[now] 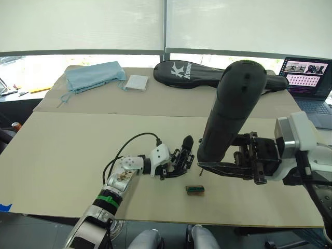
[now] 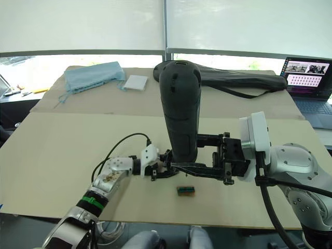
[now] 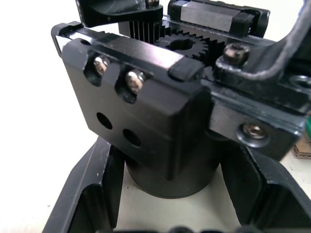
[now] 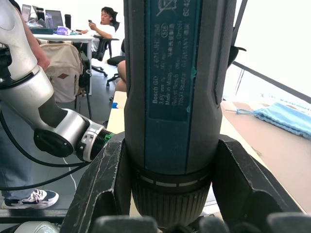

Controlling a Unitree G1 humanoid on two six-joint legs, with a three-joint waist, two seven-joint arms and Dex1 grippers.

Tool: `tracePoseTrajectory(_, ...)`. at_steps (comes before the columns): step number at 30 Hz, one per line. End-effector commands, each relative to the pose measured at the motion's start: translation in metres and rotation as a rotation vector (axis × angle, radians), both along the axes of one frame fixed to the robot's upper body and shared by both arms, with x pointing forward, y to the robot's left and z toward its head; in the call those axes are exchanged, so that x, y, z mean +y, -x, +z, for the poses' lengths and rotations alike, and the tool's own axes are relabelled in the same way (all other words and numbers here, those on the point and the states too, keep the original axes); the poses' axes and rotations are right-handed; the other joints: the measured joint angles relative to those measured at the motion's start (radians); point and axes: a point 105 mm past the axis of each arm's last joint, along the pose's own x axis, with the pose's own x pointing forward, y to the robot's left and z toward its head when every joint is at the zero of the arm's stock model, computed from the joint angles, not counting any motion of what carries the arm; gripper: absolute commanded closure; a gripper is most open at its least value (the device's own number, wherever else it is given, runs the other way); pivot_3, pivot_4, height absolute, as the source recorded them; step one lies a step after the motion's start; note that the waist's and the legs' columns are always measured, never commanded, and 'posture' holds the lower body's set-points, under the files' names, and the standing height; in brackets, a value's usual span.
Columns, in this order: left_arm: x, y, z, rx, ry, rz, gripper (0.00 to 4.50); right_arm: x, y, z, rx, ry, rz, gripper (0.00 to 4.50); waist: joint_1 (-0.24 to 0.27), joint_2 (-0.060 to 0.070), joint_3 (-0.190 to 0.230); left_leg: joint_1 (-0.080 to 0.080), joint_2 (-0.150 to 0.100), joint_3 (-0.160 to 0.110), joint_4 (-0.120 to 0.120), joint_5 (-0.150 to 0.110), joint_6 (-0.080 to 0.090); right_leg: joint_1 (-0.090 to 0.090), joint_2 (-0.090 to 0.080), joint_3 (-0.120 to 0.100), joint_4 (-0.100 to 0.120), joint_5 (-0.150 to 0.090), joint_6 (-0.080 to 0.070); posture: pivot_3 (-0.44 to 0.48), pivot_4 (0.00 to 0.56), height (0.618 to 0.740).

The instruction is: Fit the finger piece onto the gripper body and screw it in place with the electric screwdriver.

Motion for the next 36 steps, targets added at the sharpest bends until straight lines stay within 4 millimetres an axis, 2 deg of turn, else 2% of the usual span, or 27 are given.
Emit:
tracePoseTrajectory(1, 0.003, 0.004, -0.023, 0.099, -0.044, 0.031, 1.68, 0.001, 0.005, 0.010, -0.051, -0.021, 0.013, 2.60, 0.000, 0.000, 0.000, 0.000, 0.000, 0.000, 0.000, 0.000, 0.000, 0.000, 0.000, 0.000, 0.000, 0.000, 0.000, 0.000, 0.150, 0.740)
tracePoseTrajectory(4, 0.006, 0.004, -0.023, 0.074, -0.041, 0.055, 0.17, 0.001, 0.005, 0.009, -0.048, -0.021, 0.014, 2.60, -0.001, 0.000, 0.000, 0.000, 0.000, 0.000, 0.000, 0.000, 0.000, 0.000, 0.000, 0.000, 0.000, 0.000, 0.000, 0.000, 0.150, 0.740)
tracePoseTrajectory(5, 0.007, 0.005, -0.024, 0.065, -0.041, 0.055, 0.05, 0.001, 0.005, 0.009, -0.048, -0.021, 0.015, 2.60, -0.002, 0.000, 0.000, 0.000, 0.000, 0.000, 0.000, 0.000, 0.000, 0.000, 0.000, 0.000, 0.000, 0.000, 0.000, 0.000, 0.150, 0.740)
tracePoseTrajectory(14, 0.016, 0.014, -0.018, 0.051, 0.019, 0.111, 0.05, 0.001, 0.005, 0.010, -0.046, -0.022, 0.018, 2.60, -0.023, 0.000, 0.000, 0.000, 0.000, 0.000, 0.000, 0.000, 0.000, -0.001, 0.001, 0.001, 0.000, 0.000, 0.000, 0.000, 0.150, 0.740)
tracePoseTrajectory(21, 0.007, 0.029, -0.016, 0.062, 0.025, 0.089, 0.05, 0.002, 0.004, 0.009, -0.041, -0.026, 0.021, 2.60, -0.027, 0.000, 0.000, 0.000, 0.000, 0.000, -0.001, 0.000, 0.000, -0.001, 0.001, 0.001, 0.000, 0.000, 0.000, 0.000, 0.150, 0.740)
tracePoseTrajectory(35, 0.023, 0.013, -0.026, 0.059, -0.030, 0.221, 0.05, 0.002, 0.003, 0.011, -0.045, -0.026, 0.022, 2.60, -0.027, 0.000, 0.000, 0.001, 0.000, 0.000, -0.001, 0.000, 0.000, -0.001, 0.001, 0.001, 0.001, 0.000, 0.000, 0.000, 0.150, 0.740)
tracePoseTrajectory(36, 0.024, 0.012, -0.027, 0.059, -0.032, 0.230, 0.28, 0.002, 0.003, 0.011, -0.047, -0.026, 0.023, 2.60, -0.026, 0.000, 0.000, 0.001, 0.000, 0.000, 0.000, 0.000, 0.000, 0.000, 0.001, 0.001, 0.001, 0.000, 0.000, 0.000, 0.150, 0.740)
